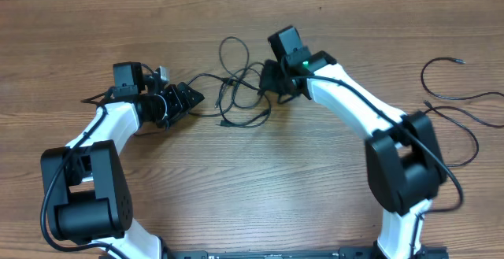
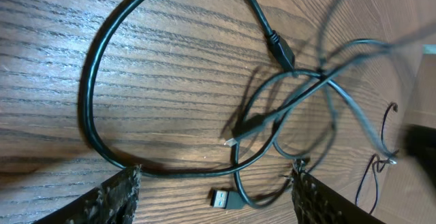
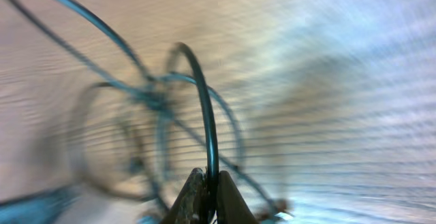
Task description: Untangle cables
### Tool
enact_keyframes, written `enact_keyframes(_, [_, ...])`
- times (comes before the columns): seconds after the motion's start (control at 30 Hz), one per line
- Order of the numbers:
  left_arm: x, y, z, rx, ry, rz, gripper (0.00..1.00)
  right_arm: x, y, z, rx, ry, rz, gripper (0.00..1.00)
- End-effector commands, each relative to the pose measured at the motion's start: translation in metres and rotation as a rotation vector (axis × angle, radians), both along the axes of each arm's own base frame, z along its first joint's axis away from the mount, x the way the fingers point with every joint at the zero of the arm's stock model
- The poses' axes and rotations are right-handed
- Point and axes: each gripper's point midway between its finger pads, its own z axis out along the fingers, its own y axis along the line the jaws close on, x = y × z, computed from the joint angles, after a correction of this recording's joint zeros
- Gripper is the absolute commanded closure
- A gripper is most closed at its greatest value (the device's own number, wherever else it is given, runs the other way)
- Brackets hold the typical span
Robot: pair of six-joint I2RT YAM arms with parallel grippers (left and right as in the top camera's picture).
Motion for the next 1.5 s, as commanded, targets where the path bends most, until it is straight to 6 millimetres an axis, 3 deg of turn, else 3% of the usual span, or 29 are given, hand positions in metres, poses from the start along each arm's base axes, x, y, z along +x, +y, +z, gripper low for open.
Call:
enact_keyframes(0.0, [-0.002, -0.002, -0.006, -0.001, 0.016, 0.000, 0.28, -0.006, 0.030, 0.080, 0.067, -0.187, 0.139, 0.96])
enact_keyframes(0.23, [-0.002, -0.002, -0.006, -0.001, 0.016, 0.000, 0.28, -0.028, 0.070, 0.147, 0.136, -0.372, 0.270, 0.96])
enact_keyframes(0.4, [-0.002, -0.002, -0.006, -0.001, 0.016, 0.000, 0.28, -0.044, 0.086, 0.199, 0.208, -0.511, 0.318, 0.96])
enact_keyframes(0.6, [-0.002, -0.002, -0.006, -0.001, 0.016, 0.000, 0.28, -0.056, 0.081, 0.261, 0.293, -0.654, 0.313, 0.96])
enact_keyframes(0.83, [-0.002, -0.002, -0.006, -0.001, 0.016, 0.000, 0.28, -0.073, 0.073, 0.304, 0.360, -0.736, 0.328, 0.96])
enact_keyframes(0.97, [-0.002, -0.002, -0.006, -0.001, 0.016, 0.000, 0.28, -0.074, 0.070, 0.308, 0.326, -0.777, 0.353, 0.96])
enact_keyframes(1.07, [-0.002, -0.002, -0.006, -0.001, 0.016, 0.000, 0.28, -0.067, 0.062, 0.298, 0.261, -0.771, 0.318, 0.92])
enact_keyframes(1.33, [-0.002, -0.002, -0.006, -0.001, 0.016, 0.000, 0.28, -0.052, 0.048, 0.260, 0.125, -0.692, 0.242, 0.30])
enact_keyframes(1.47, [-0.002, -0.002, -0.006, 0.001, 0.017, 0.001, 0.28, -0.040, 0.042, 0.246, 0.060, -0.682, 0.191, 0.16])
